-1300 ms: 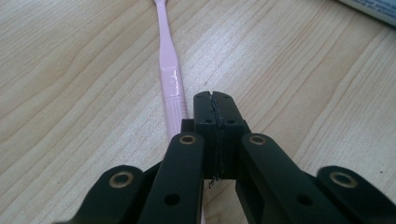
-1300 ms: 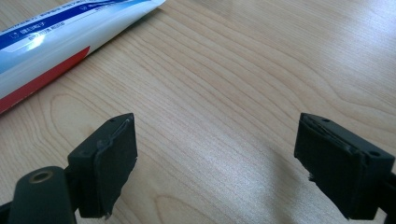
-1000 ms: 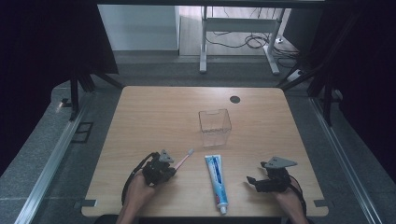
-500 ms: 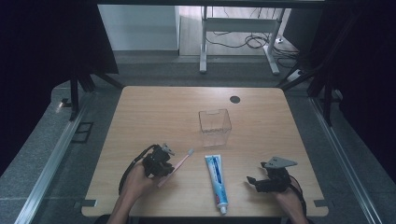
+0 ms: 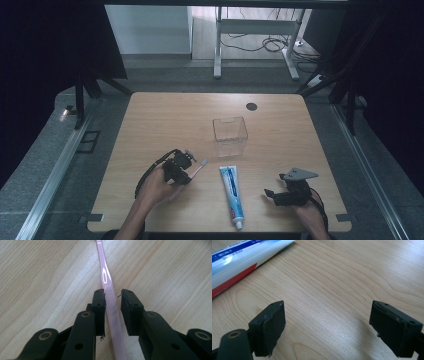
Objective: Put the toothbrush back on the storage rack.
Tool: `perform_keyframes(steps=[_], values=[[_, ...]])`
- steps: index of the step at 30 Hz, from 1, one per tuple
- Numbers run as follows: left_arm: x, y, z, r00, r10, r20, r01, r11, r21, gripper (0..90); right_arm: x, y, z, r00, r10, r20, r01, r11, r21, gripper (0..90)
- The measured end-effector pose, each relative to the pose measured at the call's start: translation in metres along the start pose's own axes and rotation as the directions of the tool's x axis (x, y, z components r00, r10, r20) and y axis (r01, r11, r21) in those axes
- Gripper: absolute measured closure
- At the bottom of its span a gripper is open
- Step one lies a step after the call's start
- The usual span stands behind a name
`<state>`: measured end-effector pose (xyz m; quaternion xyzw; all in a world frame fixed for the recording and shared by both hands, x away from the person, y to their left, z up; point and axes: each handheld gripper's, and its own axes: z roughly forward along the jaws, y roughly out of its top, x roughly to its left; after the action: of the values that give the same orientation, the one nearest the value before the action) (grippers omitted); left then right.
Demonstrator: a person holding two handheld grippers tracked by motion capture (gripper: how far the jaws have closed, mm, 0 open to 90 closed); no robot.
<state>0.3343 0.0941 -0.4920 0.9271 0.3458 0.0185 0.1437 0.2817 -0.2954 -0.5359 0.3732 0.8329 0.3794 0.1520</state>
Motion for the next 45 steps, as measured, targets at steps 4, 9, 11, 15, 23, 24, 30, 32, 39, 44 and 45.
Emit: perform_keyframes(steps=[4,9,11,15,23,24,30,32,39,44,45], values=[[-0.001,0.005,0.003,1.0000,-0.003,-0.003,0.003,0.9997,0.025,73.0,0.000,0.000,0.000,1.0000,0.002,0.004,-0.002,1.000,-0.002,13.6],[0.000,0.010,0.009,0.9996,-0.027,-0.007,0.028,0.9975,0.066,73.1,0.000,0.000,0.000,1.0000,0.001,0.002,-0.001,1.000,-0.003,13.6],[0.000,0.011,0.011,0.9994,-0.033,-0.007,0.033,0.9969,0.071,73.3,0.000,0.000,0.000,1.0000,0.000,0.002,0.000,1.000,-0.003,13.6],[0.001,0.013,0.013,0.9987,-0.050,-0.014,0.051,0.9945,0.092,77.8,0.000,0.000,-0.001,1.0000,0.003,0.003,-0.003,1.000,-0.004,13.6],[0.000,0.014,0.010,0.9984,-0.055,-0.008,0.056,0.9949,0.085,78.8,-0.001,0.000,-0.001,1.0000,0.003,0.006,-0.003,1.000,-0.005,13.6],[0.000,0.014,0.010,0.9984,-0.055,-0.008,0.056,0.9949,0.085,78.8,-0.001,0.000,-0.001,1.0000,0.003,0.006,-0.003,1.000,-0.005,13.6],[0.001,0.012,0.003,0.9985,-0.055,0.005,0.055,0.9971,0.052,78.8,0.000,0.000,-0.001,1.0000,0.003,0.005,-0.003,1.000,-0.005,13.6],[0.002,0.011,-0.001,0.9983,-0.057,0.010,0.057,0.9976,0.038,78.8,0.000,0.000,-0.001,1.0000,0.003,0.005,-0.003,1.000,-0.005,13.6],[0.004,0.009,-0.015,0.9983,-0.049,0.031,0.050,0.9986,-0.019,78.9,0.000,0.000,-0.001,1.0000,0.003,0.007,-0.003,1.000,-0.004,13.6],[0.004,0.009,-0.026,0.9987,-0.040,0.033,0.042,0.9972,-0.062,78.8,-0.001,0.000,-0.001,1.0000,0.003,0.006,-0.003,1.000,-0.004,13.6],[0.004,0.009,-0.029,0.9985,-0.041,0.037,0.044,0.9961,-0.077,78.8,-0.001,0.000,-0.001,1.0000,0.003,0.006,-0.003,1.000,-0.004,13.6]])
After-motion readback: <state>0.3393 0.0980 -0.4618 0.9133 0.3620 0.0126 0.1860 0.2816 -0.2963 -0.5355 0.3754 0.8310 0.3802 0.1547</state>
